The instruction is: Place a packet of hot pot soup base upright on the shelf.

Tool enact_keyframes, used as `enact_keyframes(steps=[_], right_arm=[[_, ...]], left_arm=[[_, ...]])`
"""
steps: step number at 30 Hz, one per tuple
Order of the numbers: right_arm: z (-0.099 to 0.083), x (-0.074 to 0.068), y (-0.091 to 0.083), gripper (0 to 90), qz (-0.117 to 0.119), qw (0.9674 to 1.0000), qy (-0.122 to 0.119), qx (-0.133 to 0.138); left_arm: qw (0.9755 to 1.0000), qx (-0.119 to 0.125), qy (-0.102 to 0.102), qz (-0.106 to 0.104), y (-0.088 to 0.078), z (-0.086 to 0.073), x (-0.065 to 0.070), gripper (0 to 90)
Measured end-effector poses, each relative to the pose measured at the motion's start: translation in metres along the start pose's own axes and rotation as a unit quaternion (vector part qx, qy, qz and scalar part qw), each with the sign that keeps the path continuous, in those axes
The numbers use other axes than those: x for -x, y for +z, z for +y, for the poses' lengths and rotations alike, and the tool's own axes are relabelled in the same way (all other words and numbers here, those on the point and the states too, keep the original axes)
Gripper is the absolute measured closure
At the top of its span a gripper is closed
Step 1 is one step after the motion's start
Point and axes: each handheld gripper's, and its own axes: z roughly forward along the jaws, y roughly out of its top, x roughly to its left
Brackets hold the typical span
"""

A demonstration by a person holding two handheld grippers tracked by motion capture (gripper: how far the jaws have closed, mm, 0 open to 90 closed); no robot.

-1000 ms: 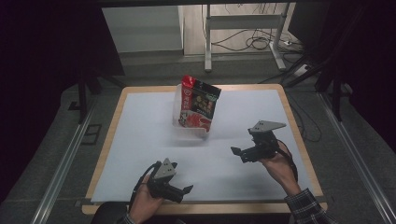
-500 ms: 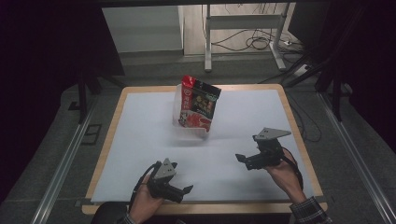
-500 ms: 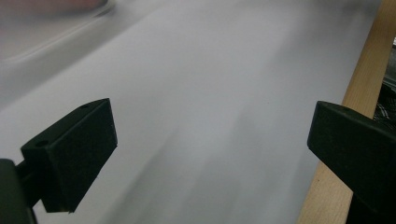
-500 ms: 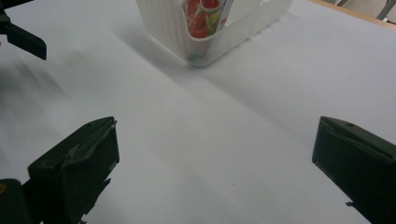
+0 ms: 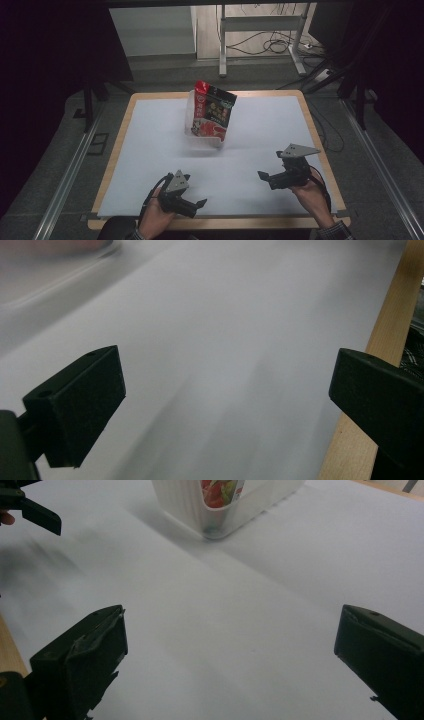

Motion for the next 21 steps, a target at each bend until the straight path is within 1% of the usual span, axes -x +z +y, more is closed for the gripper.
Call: enact_keyframes(steps=[11, 16, 18, 21], right_arm=[[-0.010, -0.003, -0.014, 0.5, -0.015, 0.9999, -0.005, -0.003], [-0.018, -0.002, -0.020, 0.5, -0.027, 0.9996, -0.007, -0.008], [-0.023, 0.000, -0.023, 0.6, -0.037, 0.9992, -0.006, -0.012], [-0.027, 0.001, -0.025, 0.6, -0.042, 0.9990, -0.003, -0.015]], left_arm=[[1.0000, -0.003, 0.003, 0.001, 0.001, 0.000, 0.000, 1.6], [1.0000, -0.004, 0.003, 0.000, 0.001, 0.000, 0.000, 1.6], [1.0000, -0.004, 0.003, 0.000, 0.001, 0.000, 0.000, 1.6], [1.0000, -0.004, 0.003, 0.000, 0.001, 0.000, 0.001, 1.6]])
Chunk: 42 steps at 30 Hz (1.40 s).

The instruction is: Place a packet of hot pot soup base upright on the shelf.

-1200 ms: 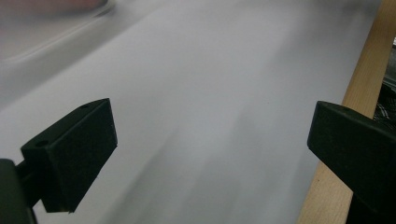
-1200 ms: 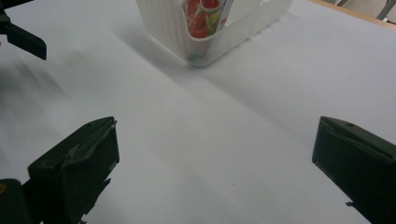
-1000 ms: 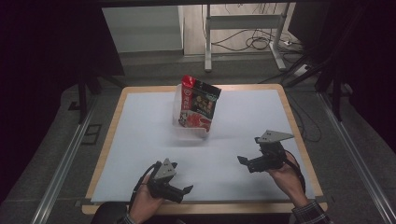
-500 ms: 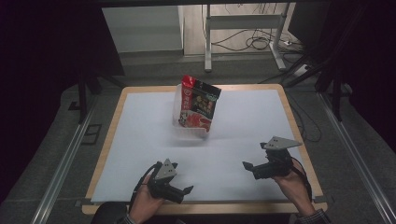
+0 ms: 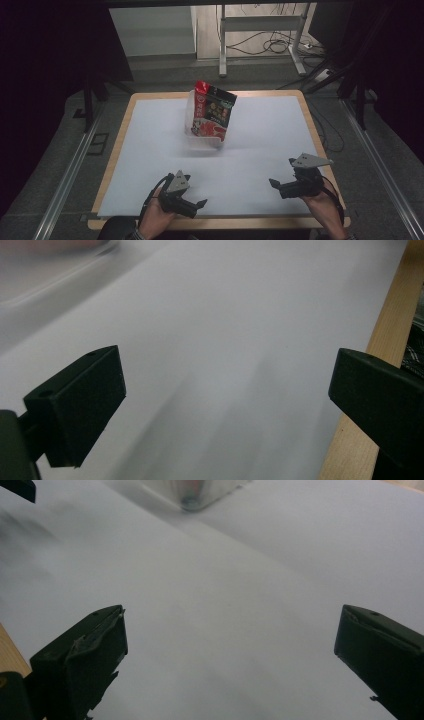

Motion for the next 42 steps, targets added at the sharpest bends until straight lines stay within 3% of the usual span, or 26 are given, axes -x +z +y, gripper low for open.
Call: enact_keyframes(steps=[9, 27, 31, 39, 42], right_arm=[[-0.021, 0.008, -0.008, 0.6, -0.025, 0.9996, 0.011, -0.004], [-0.047, 0.021, -0.013, 0.5, -0.056, 0.9981, 0.020, -0.015], [-0.050, 0.023, -0.012, 0.5, -0.053, 0.9981, 0.026, -0.021], [-0.056, 0.027, -0.004, 0.5, -0.049, 0.9965, 0.037, -0.058], [-0.058, 0.029, -0.004, 0.4, -0.046, 0.9965, 0.042, -0.055]], left_arm=[[1.0000, -0.001, 0.000, 0.000, 0.000, 0.000, 0.000, 1.6], [1.0000, -0.001, 0.001, -0.001, 0.000, 0.000, 0.000, 1.7], [1.0000, -0.002, 0.002, -0.001, 0.001, -0.001, 0.001, 1.6], [1.0000, -0.005, 0.006, 0.001, 0.002, 0.000, 0.002, 1.6], [1.0000, -0.004, 0.007, 0.000, 0.002, 0.000, 0.002, 1.6]])
